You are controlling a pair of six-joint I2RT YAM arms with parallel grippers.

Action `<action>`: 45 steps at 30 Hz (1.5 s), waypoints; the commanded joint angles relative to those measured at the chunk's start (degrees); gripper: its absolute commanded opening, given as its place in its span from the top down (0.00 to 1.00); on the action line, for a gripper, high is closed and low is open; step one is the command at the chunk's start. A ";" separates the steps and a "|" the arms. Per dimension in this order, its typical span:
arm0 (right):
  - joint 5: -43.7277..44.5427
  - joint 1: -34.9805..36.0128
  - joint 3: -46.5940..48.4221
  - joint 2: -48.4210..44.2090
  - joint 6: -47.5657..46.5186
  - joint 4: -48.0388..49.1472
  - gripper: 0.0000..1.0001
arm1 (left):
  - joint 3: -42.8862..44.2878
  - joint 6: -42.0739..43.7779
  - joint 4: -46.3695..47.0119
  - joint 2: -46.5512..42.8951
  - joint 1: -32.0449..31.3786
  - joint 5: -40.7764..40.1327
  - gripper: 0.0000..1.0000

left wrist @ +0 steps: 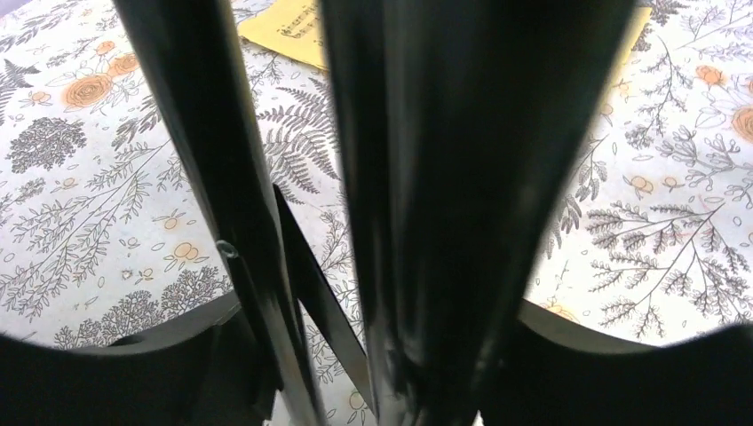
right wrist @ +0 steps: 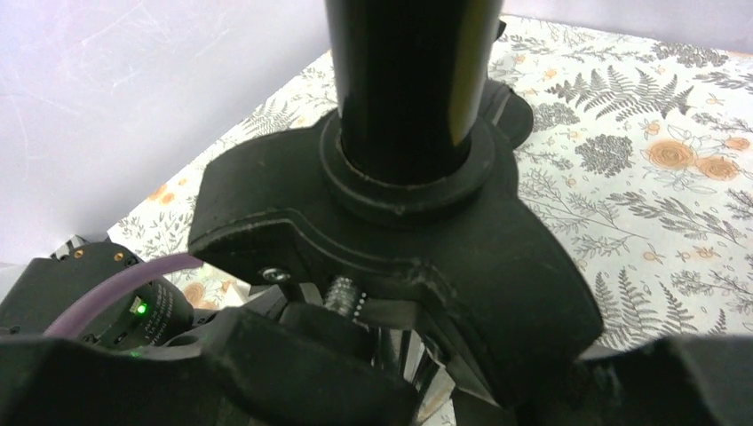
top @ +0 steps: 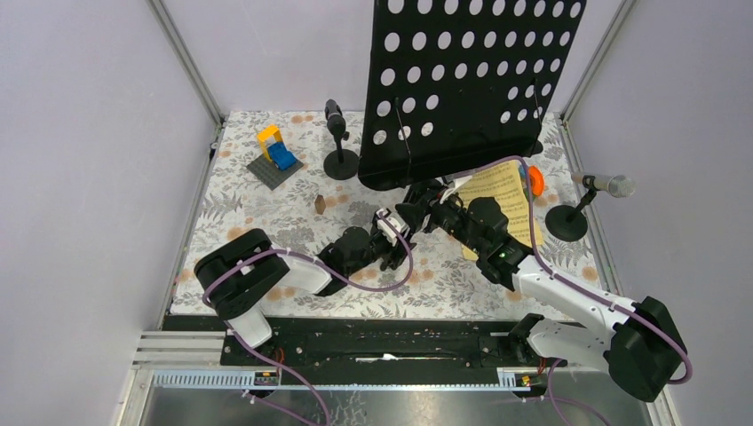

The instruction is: Pack up the instrument practice props

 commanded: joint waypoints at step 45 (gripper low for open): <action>9.43 -10.17 23.62 42.41 8.29 -2.04 1.00 | 1.03 -21.06 -26.14 -6.67 7.66 21.48 1.00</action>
